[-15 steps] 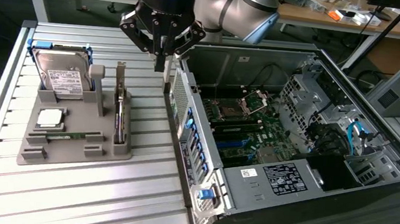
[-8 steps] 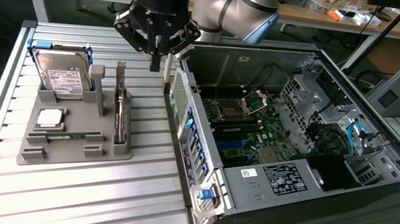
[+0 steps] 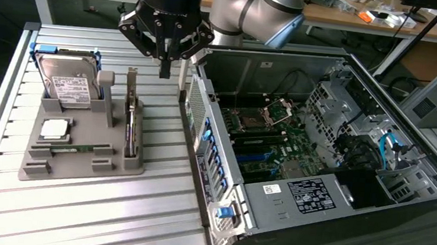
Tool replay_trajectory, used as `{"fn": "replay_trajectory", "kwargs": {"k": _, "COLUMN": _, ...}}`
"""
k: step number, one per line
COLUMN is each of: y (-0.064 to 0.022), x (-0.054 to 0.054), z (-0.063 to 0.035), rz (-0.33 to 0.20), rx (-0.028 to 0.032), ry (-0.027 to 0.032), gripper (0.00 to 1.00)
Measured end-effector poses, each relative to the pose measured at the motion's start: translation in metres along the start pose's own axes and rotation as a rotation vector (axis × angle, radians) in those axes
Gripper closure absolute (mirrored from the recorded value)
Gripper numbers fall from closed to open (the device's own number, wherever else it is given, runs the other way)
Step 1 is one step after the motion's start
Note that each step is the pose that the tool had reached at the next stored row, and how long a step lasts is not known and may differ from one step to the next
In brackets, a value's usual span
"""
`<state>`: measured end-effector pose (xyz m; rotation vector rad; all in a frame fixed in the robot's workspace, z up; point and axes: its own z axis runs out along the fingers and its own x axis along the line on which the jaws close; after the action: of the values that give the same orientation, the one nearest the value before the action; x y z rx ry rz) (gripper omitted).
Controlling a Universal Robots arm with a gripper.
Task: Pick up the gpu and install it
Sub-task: 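Reach for the gpu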
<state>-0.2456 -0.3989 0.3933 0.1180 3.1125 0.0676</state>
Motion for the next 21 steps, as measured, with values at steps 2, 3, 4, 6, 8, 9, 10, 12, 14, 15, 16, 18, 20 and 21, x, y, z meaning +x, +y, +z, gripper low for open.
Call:
{"fn": "replay_trajectory", "kwargs": {"k": 2, "y": -0.0002, "x": 0.002, "z": 0.0, "rz": 0.0, "rx": -0.0001, "ry": 0.0, "gripper": 0.89}}
{"fn": "replay_trajectory", "kwargs": {"k": 3, "y": -0.0002, "x": 0.003, "z": -0.0001, "rz": 0.0, "rx": 0.0, "ry": 0.0, "gripper": 0.89}}
{"fn": "replay_trajectory", "kwargs": {"k": 4, "y": -0.0004, "x": 0.005, "z": -0.0001, "rz": 0.0, "rx": 0.0, "ry": 0.0, "gripper": 0.89}}
{"fn": "replay_trajectory", "kwargs": {"k": 6, "y": -0.0005, "x": 0.007, "z": -0.0002, "rz": 0.0, "rx": 0.0, "ry": 0.0, "gripper": 0.89}}
{"fn": "replay_trajectory", "kwargs": {"k": 8, "y": -0.0007, "x": 0.009, "z": -0.0003, "rz": 0.0, "rx": 0.0001, "ry": 0.0001, "gripper": 0.89}}
{"fn": "replay_trajectory", "kwargs": {"k": 9, "y": -0.0008, "x": 0.011, "z": -0.0003, "rz": 0.0, "rx": 0.0, "ry": 0.0, "gripper": 0.89}}
{"fn": "replay_trajectory", "kwargs": {"k": 10, "y": -0.0009, "x": 0.012, "z": -0.0003, "rz": 0.0, "rx": 0.0, "ry": 0.0, "gripper": 0.89}}
{"fn": "replay_trajectory", "kwargs": {"k": 12, "y": -0.0011, "x": 0.015, "z": -0.0004, "rz": 0.0, "rx": 0.0, "ry": 0.0, "gripper": 0.89}}
{"fn": "replay_trajectory", "kwargs": {"k": 14, "y": -0.0013, "x": 0.017, "z": -0.0005, "rz": 0.0, "rx": 0.0, "ry": 0.0, "gripper": 0.89}}
{"fn": "replay_trajectory", "kwargs": {"k": 15, "y": -0.0014, "x": 0.019, "z": -0.0005, "rz": 0.0, "rx": 0.0, "ry": 0.0, "gripper": 0.89}}
{"fn": "replay_trajectory", "kwargs": {"k": 16, "y": -0.0016, "x": 0.021, "z": -0.0006, "rz": 0.0, "rx": 0.0, "ry": 0.0, "gripper": 0.89}}
{"fn": "replay_trajectory", "kwargs": {"k": 18, "y": -0.0017, "x": 0.023, "z": -0.0006, "rz": 0.0, "rx": 0.0, "ry": 0.0, "gripper": 0.89}}
{"fn": "replay_trajectory", "kwargs": {"k": 20, "y": -0.0019, "x": 0.025, "z": -0.0007, "rz": 0.0, "rx": 0.0, "ry": 0.0, "gripper": 0.89}}
{"fn": "replay_trajectory", "kwargs": {"k": 21, "y": -0.0019, "x": 0.026, "z": -0.0007, "rz": 0.0, "rx": -0.0001, "ry": 0.0, "gripper": 0.89}}
